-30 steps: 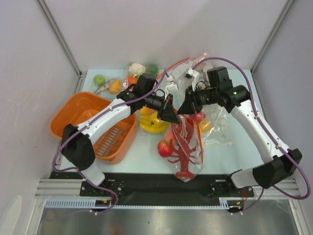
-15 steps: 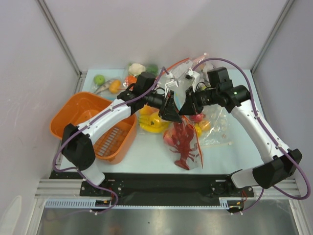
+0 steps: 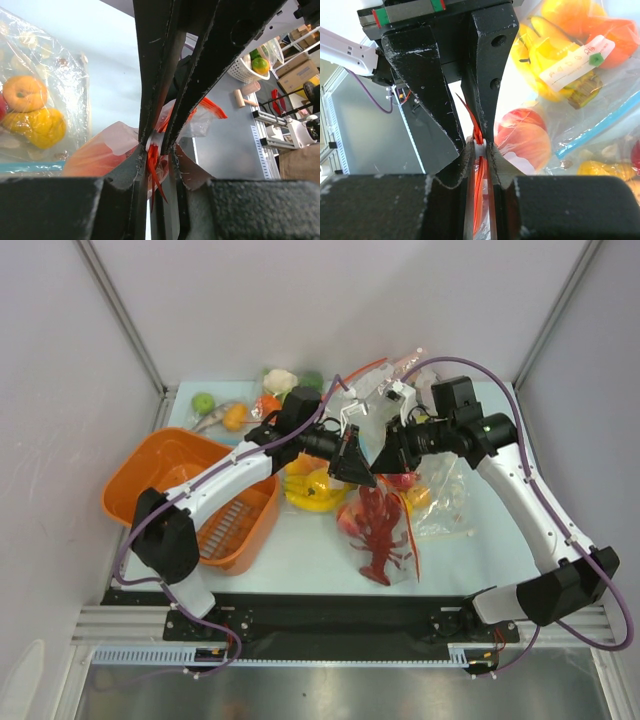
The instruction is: Open the zip-top bag and remove the fake food
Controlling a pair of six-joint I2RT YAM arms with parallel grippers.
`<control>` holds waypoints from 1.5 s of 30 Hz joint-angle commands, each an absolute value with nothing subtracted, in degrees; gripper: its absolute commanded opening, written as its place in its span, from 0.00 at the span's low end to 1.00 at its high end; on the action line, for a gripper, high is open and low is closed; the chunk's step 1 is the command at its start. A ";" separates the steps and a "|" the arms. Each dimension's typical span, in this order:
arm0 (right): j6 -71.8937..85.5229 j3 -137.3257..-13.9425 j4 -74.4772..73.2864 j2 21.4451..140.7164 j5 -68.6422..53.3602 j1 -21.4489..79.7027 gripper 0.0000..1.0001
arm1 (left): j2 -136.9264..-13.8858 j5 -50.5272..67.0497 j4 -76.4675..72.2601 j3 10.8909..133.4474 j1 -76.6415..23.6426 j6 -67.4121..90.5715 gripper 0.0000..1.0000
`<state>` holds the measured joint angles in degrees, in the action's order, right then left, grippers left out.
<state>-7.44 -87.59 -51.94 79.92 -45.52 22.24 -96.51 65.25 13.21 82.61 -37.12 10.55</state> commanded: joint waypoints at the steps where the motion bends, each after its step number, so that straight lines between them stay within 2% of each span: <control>1: -6.50 -86.93 -52.47 77.78 -43.25 21.36 0.00 | -95.80 66.36 11.16 84.38 -37.44 9.49 0.00; 9: -6.33 -85.96 -55.02 75.68 -38.76 21.01 0.00 | -97.65 63.02 10.90 83.59 -35.77 9.41 0.00; 22: -5.10 -83.06 -55.10 73.83 -38.85 20.74 0.00 | -95.19 59.86 -4.74 77.08 -33.40 18.63 0.00; 45: 3.16 -81.74 -54.67 71.63 -28.30 20.39 0.00 | -98.35 45.88 -0.88 79.63 -31.64 23.81 0.00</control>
<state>1.15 -81.80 -52.86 74.32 -29.47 20.69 -97.62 51.51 -0.14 77.12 -33.21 22.09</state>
